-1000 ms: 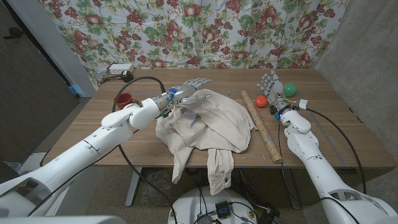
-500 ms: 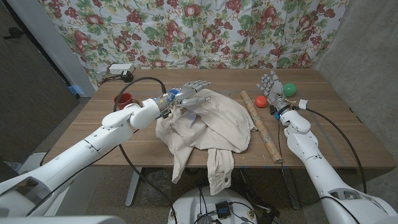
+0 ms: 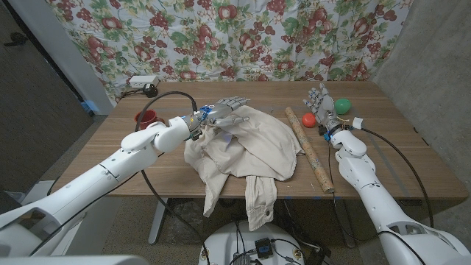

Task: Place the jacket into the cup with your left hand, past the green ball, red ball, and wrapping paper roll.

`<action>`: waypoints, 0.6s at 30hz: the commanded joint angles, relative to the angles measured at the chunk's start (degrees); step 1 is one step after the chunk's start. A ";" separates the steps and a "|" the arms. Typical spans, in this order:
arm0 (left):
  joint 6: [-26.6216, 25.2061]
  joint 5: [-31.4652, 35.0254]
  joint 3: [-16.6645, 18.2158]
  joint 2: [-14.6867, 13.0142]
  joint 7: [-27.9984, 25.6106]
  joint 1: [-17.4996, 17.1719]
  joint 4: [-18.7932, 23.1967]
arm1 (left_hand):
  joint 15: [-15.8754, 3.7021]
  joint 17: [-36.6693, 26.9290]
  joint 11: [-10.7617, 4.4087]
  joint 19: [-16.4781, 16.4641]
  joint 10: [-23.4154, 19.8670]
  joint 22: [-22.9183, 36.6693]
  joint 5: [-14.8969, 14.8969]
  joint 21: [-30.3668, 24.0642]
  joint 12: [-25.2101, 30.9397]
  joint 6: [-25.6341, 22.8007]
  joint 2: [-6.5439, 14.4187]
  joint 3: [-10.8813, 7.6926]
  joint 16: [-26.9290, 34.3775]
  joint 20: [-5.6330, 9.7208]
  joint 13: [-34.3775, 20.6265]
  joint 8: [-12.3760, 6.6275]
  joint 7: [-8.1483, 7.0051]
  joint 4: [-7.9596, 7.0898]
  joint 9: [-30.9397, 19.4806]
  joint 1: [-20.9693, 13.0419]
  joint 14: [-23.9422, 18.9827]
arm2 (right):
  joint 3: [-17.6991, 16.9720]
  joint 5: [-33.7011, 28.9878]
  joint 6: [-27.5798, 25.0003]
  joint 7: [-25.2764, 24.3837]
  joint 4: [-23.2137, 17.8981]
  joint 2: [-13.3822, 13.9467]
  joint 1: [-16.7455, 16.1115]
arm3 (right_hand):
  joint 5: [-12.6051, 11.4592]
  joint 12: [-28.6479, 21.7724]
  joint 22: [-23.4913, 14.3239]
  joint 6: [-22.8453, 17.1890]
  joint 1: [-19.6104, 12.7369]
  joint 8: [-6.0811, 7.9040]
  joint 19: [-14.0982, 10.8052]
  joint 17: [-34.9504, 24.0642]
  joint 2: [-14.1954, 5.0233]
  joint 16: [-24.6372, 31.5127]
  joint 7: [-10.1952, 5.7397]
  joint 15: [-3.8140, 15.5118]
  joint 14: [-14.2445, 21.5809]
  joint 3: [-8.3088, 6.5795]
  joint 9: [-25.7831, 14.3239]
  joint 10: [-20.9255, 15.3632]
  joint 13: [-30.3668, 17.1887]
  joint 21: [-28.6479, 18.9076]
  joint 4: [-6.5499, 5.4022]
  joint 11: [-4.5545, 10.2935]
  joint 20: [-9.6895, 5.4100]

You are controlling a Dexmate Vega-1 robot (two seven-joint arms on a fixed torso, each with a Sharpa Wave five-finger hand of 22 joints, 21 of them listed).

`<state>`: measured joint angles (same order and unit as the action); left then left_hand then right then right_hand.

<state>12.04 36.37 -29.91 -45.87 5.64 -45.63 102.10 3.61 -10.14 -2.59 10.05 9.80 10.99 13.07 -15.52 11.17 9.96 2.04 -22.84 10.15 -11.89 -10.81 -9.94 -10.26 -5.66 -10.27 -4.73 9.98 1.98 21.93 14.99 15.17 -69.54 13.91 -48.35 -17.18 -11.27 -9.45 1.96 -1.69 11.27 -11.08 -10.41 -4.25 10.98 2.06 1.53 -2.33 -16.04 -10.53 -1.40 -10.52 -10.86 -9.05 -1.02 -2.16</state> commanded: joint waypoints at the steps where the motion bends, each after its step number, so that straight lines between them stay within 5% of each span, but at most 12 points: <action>1: -1.45 1.87 -0.86 -0.35 1.70 0.65 0.72 | 0.74 -0.11 -0.33 1.82 9.93 0.18 -0.34 0.22 0.09 10.62 -1.67 0.29 0.29 -0.58 -0.20 -0.27 -0.76 1.30 -0.15 -0.72 8.08 | 0.16 -0.13 -0.08 -0.28 0.23 -0.09 0.20 | -0.25 0.19 -0.35 -0.33 -0.21 -0.12 -0.68 -0.19 -3.12 -0.06 0.14 -0.29 0.03 0.38 -0.29 -0.34 -0.19 -0.21 -0.05 0.05 -1.02; 18: -5.14 5.74 -2.95 -0.58 6.73 2.02 2.45 | 2.83 -0.24 0.30 1.38 13.02 0.53 0.28 0.84 -0.13 15.92 -6.86 2.22 0.27 -0.65 -0.42 -0.17 -2.12 5.92 -0.26 -5.26 9.67 | 0.24 -0.22 0.29 -0.26 0.87 -0.13 0.43 | -0.26 0.21 -0.34 -0.32 -0.26 -0.13 -0.74 -0.19 -3.10 -0.03 0.09 -0.44 0.12 0.39 -0.29 -0.30 -0.18 -0.22 -0.02 0.11 -0.87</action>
<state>9.04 40.04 -31.63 -46.32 9.29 -44.43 103.60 5.87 -10.28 -2.58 10.04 9.79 11.35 12.94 -15.01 11.17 9.84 -4.04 -20.52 10.16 -11.87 -11.08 -9.94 -12.00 -0.37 -10.26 -9.63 9.78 2.15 21.78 15.06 14.94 -69.01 13.83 -48.09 -17.18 -11.27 -9.45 1.96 -1.69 11.27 -11.07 -10.41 -4.25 10.98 2.06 1.32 -2.12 -15.81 -10.53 -1.40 -10.52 -10.86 -9.28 -1.02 -2.16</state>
